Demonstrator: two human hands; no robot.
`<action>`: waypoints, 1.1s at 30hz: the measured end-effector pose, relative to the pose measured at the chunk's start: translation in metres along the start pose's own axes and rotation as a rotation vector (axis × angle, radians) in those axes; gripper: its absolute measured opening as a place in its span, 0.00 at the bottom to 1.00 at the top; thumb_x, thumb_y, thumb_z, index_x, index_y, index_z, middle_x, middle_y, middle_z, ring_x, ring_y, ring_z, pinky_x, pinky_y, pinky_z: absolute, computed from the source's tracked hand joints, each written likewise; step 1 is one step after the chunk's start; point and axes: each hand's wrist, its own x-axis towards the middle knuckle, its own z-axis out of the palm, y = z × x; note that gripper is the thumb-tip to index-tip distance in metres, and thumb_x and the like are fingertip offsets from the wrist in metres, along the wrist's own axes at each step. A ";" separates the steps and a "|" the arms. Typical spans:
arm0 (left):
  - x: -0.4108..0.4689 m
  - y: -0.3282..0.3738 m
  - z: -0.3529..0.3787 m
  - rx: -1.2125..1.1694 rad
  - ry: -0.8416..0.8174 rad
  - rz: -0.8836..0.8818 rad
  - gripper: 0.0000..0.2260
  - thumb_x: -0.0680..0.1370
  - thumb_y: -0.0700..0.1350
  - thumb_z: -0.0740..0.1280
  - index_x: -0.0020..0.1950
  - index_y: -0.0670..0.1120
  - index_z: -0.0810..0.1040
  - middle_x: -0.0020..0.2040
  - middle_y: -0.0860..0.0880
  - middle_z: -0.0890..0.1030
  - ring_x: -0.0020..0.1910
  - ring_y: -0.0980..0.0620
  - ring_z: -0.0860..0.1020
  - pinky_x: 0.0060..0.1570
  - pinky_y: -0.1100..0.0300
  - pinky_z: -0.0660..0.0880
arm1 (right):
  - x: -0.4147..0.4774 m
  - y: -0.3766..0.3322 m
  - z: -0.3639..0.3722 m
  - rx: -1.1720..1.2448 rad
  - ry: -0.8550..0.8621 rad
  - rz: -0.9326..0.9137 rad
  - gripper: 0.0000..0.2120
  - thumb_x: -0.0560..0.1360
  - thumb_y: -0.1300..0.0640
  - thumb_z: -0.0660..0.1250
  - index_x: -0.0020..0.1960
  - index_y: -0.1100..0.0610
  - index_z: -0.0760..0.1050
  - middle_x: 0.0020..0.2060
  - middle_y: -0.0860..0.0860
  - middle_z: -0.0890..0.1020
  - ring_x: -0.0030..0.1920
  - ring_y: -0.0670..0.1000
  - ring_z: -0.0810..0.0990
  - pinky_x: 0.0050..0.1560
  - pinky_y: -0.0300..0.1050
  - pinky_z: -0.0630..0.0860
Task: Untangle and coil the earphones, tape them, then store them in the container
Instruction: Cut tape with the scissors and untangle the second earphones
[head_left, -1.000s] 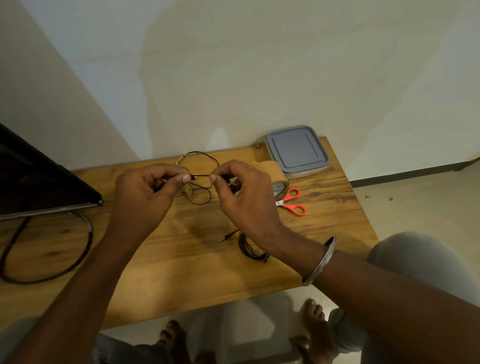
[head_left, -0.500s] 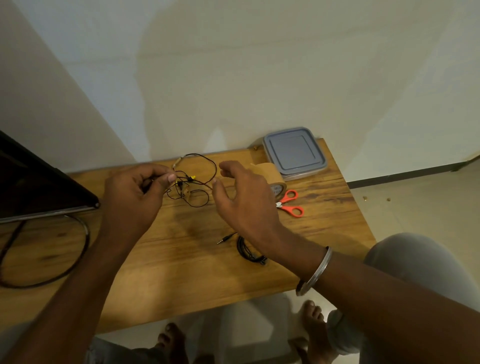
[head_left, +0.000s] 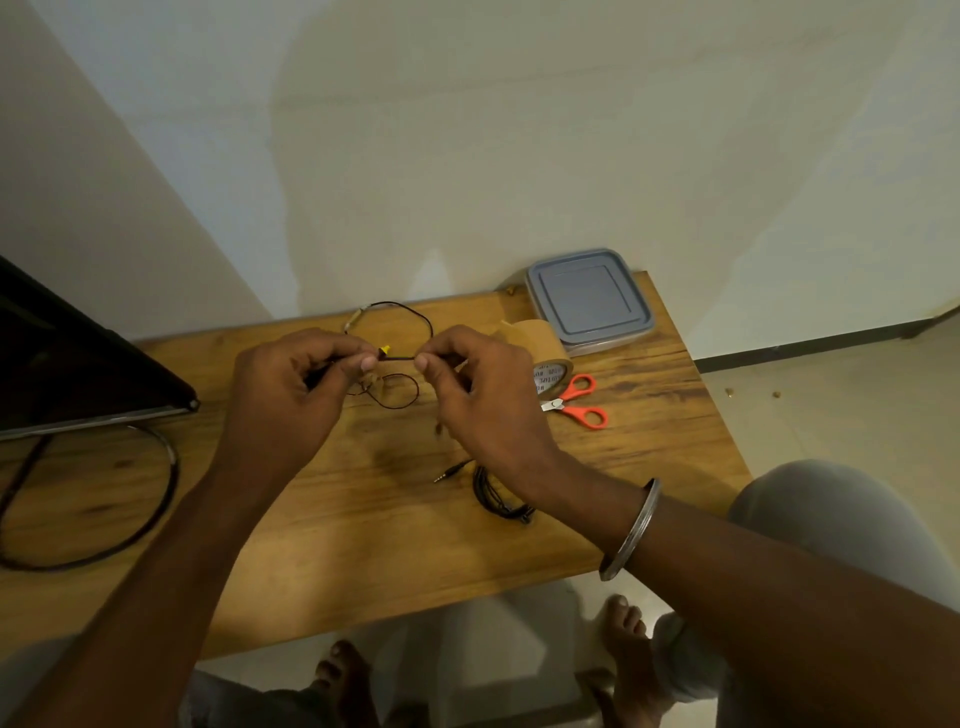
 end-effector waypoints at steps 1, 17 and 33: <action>0.001 -0.002 -0.003 0.012 0.015 -0.003 0.06 0.77 0.39 0.72 0.49 0.50 0.84 0.43 0.62 0.84 0.44 0.63 0.82 0.47 0.68 0.78 | 0.000 0.000 -0.001 0.020 0.025 0.029 0.03 0.79 0.59 0.69 0.48 0.56 0.81 0.37 0.42 0.81 0.36 0.43 0.80 0.35 0.41 0.78; -0.004 0.002 0.006 -0.027 -0.098 -0.008 0.03 0.76 0.42 0.73 0.47 0.45 0.86 0.44 0.51 0.86 0.44 0.54 0.84 0.46 0.60 0.78 | -0.006 0.001 0.003 -0.054 -0.134 -0.086 0.05 0.79 0.59 0.70 0.53 0.57 0.83 0.43 0.48 0.85 0.36 0.36 0.78 0.37 0.29 0.70; -0.003 0.004 0.002 -0.027 -0.049 -0.048 0.03 0.76 0.38 0.73 0.47 0.44 0.86 0.44 0.51 0.86 0.44 0.57 0.83 0.46 0.62 0.78 | -0.009 -0.001 0.004 -0.058 -0.085 -0.029 0.16 0.80 0.50 0.68 0.67 0.51 0.76 0.59 0.45 0.82 0.31 0.48 0.82 0.33 0.46 0.80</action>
